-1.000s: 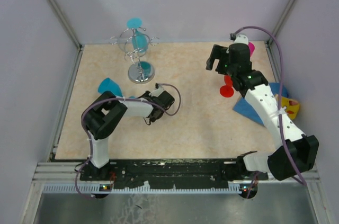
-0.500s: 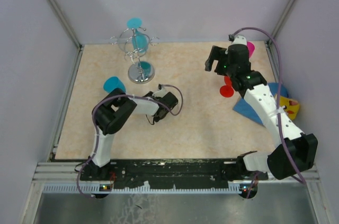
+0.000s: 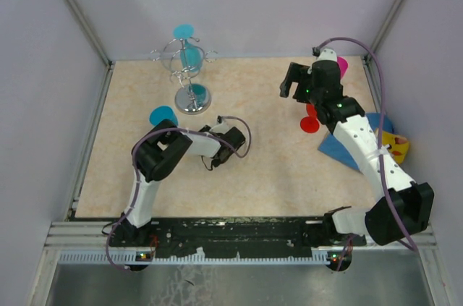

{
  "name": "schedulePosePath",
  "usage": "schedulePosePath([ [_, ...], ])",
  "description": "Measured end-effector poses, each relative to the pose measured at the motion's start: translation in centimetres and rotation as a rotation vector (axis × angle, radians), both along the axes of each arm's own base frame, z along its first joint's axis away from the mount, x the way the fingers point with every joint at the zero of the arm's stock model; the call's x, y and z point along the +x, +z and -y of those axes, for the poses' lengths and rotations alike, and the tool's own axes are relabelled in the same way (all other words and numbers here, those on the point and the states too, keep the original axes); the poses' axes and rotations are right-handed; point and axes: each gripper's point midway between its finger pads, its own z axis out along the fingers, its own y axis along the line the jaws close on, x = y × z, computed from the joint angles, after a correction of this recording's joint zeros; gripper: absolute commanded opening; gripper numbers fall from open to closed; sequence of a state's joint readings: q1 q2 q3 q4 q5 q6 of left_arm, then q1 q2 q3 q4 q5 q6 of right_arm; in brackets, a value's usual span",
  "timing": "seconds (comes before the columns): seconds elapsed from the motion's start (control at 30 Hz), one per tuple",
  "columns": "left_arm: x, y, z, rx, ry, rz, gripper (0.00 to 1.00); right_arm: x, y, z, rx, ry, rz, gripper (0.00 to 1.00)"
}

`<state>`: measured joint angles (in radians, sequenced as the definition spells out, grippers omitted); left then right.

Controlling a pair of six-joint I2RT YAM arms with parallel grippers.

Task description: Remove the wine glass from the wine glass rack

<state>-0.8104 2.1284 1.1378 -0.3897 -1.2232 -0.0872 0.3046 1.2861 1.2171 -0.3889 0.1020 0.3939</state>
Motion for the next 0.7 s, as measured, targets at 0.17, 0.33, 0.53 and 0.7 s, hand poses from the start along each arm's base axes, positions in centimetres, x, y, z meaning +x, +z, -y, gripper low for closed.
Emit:
schedulePosePath([
  [0.17,0.0,0.1,0.1,0.003,0.002,0.005,0.33,0.0,0.0,0.0,0.001,0.002,0.000,0.90],
  [0.33,0.1,0.7,0.3,0.011,0.002,0.021,0.51,0.0,0.0,-0.1,0.002,0.005,-0.001,0.90],
  [0.53,0.3,1.7,1.8,0.000,-0.015,0.051,0.69,-0.1,-0.4,-0.1,0.002,0.008,-0.006,0.90],
  [0.7,0.3,2.1,3.5,-0.035,-0.038,0.070,0.75,-0.1,-0.5,-0.1,0.001,0.009,-0.008,0.90],
])
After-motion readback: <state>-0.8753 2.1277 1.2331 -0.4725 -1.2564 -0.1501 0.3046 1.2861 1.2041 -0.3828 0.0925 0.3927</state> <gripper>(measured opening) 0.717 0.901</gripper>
